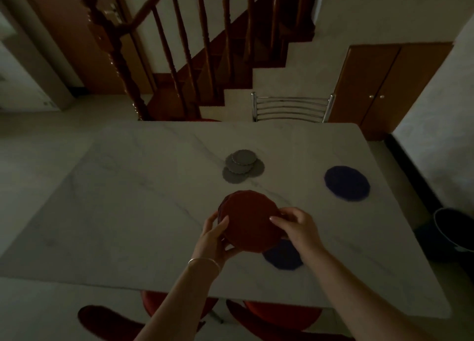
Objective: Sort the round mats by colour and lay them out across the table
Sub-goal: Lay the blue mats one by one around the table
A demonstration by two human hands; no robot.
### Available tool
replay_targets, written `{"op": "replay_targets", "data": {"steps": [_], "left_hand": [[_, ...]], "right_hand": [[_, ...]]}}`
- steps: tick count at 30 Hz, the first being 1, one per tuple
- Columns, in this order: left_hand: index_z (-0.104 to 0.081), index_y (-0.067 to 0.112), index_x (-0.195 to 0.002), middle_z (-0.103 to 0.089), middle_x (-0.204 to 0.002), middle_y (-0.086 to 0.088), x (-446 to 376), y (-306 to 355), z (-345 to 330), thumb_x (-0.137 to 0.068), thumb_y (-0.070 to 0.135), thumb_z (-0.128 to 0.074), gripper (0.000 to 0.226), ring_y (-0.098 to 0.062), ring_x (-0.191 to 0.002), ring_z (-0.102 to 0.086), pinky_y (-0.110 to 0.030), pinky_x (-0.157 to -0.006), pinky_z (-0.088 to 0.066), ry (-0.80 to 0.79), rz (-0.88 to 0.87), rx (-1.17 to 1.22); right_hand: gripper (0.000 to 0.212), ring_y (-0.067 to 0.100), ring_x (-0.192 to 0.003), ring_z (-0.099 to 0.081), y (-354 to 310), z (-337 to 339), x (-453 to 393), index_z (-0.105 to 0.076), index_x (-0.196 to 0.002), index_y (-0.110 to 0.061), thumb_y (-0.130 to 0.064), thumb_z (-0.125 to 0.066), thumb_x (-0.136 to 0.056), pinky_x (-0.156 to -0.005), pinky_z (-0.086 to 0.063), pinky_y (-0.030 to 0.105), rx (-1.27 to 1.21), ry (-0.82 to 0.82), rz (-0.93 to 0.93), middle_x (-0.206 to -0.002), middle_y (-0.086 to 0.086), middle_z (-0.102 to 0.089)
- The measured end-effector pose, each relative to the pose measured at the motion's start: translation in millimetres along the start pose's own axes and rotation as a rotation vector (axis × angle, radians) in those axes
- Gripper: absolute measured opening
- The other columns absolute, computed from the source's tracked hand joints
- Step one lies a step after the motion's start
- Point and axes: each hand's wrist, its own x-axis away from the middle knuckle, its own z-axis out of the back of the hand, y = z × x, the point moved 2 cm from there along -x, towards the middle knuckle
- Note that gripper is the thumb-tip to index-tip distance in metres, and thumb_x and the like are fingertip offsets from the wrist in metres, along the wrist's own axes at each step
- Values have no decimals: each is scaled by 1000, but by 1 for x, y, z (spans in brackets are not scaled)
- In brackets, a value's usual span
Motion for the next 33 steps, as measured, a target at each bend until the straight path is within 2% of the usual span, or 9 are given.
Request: {"op": "replay_targets", "data": {"steps": [4,8,12,15,17,19,21,24,33], "left_hand": [[-50,31,-126,-57,-124,-9,12,23,20,-69,29,-74,62,-34,-106,-62,-46,-68,-58,10,-43,-4],[-53,35,-120,-56,-124,-6,18,51,57,-83,32,-64,39,-33,-108,-59,-50,-70,-58,55,-78,28],[-53,31,-123,-57,-125,-9,19,87,106,-90,20,-48,35,-35,-106,-59,-55,-78,-56,94,-94,64],[-52,30,-125,-57,-124,-10,16,120,146,-91,17,-47,37,-35,-104,-60,-53,-72,-58,67,-95,36],[-54,31,-121,-58,-121,-12,13,145,175,-90,16,-49,35,-36,-102,-62,-49,-66,-59,44,-90,-1],[-57,33,-113,-59,-118,-12,11,169,206,-89,16,-52,30,-36,-99,-63,-47,-65,-59,27,-87,-48],[-58,34,-108,-59,-116,-11,11,193,235,-89,16,-53,27,-35,-97,-64,-45,-62,-59,21,-83,-79],[-58,34,-108,-60,-115,-11,11,222,275,-89,16,-54,26,-35,-96,-64,-44,-61,-59,22,-67,-124],[-54,28,-124,-56,-123,-15,10,258,364,-88,17,-54,37,-40,-105,-60,-45,-63,-59,63,-89,-80]], "right_hand": [[42,21,-87,-66,-19,-23,1,-63,-99,-13,-30,-83,-66,-77,-58,38,31,16,-37,-95,4,-67],[34,20,-80,-65,-36,-65,5,-61,-92,-13,-26,-82,-69,-60,-53,29,-3,-51,-83,-92,6,-68],[32,22,-81,-65,-48,-116,11,-58,-94,-11,-24,-78,-74,-60,-54,30,-7,-45,-74,-93,7,-66],[30,22,-80,-64,-52,-162,17,-55,-94,-11,-22,-76,-77,-58,-57,33,-27,-46,-95,-93,7,-63],[28,25,-80,-63,-53,-193,22,-53,-93,-10,-20,-74,-78,-69,-59,43,-60,-5,-132,-93,8,-61],[25,27,-79,-62,-53,-222,30,-51,-94,-8,-14,-71,-80,-68,-59,44,-154,26,-194,-93,12,-61],[17,28,-76,-63,-52,-248,42,-53,-92,-8,-8,-66,-82,-56,-56,36,-281,5,-262,-91,14,-61],[5,26,-76,-63,-47,-279,61,-58,-89,-8,-6,-59,-84,-52,-55,31,-417,-11,-357,-87,12,-63],[20,28,-78,-60,2,-329,79,-52,-109,-8,-1,-49,-90,-64,-50,40,-663,161,-361,-100,15,-59]]}}
